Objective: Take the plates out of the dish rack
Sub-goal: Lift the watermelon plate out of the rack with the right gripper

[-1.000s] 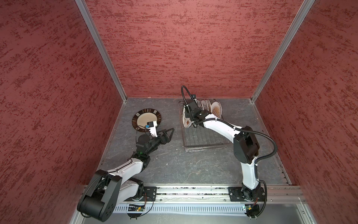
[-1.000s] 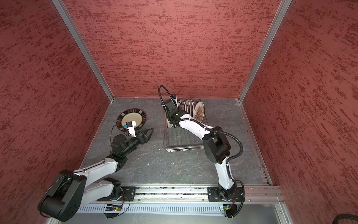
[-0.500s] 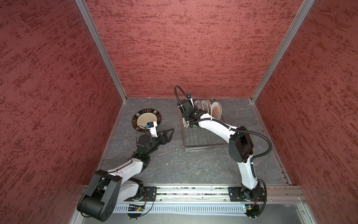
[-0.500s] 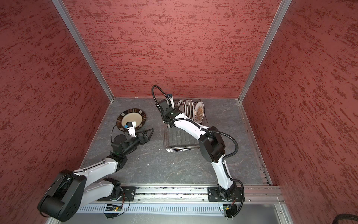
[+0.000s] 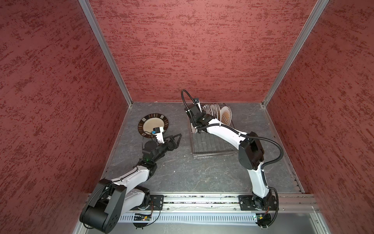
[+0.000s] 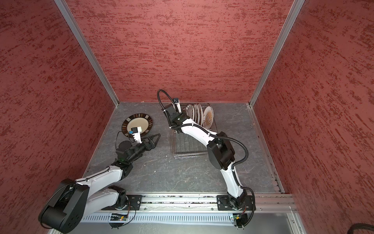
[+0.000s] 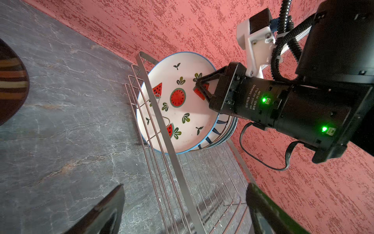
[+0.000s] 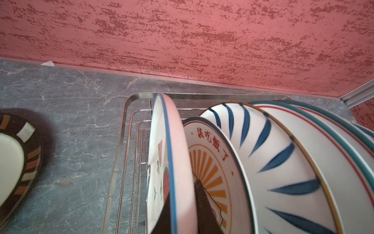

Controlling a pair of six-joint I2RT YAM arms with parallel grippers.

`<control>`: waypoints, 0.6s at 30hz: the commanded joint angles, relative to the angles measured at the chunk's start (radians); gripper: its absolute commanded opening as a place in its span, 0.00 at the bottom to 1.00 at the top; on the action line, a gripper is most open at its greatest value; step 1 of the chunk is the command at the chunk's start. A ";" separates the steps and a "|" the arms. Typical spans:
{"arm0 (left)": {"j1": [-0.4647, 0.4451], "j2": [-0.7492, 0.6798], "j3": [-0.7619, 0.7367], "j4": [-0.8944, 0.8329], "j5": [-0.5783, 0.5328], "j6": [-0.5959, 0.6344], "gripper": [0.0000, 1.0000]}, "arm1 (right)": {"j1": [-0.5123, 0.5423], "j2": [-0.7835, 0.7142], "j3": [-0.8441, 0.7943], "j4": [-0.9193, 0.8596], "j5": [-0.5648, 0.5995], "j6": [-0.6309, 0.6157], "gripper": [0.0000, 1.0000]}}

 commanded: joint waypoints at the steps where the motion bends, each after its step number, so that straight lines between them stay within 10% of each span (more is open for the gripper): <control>1: -0.005 -0.019 -0.010 -0.010 -0.013 0.025 0.93 | 0.002 -0.052 0.037 0.068 0.078 -0.041 0.06; 18: -0.009 -0.022 -0.013 -0.008 -0.022 0.025 0.94 | 0.019 -0.195 -0.088 0.205 0.092 -0.112 0.04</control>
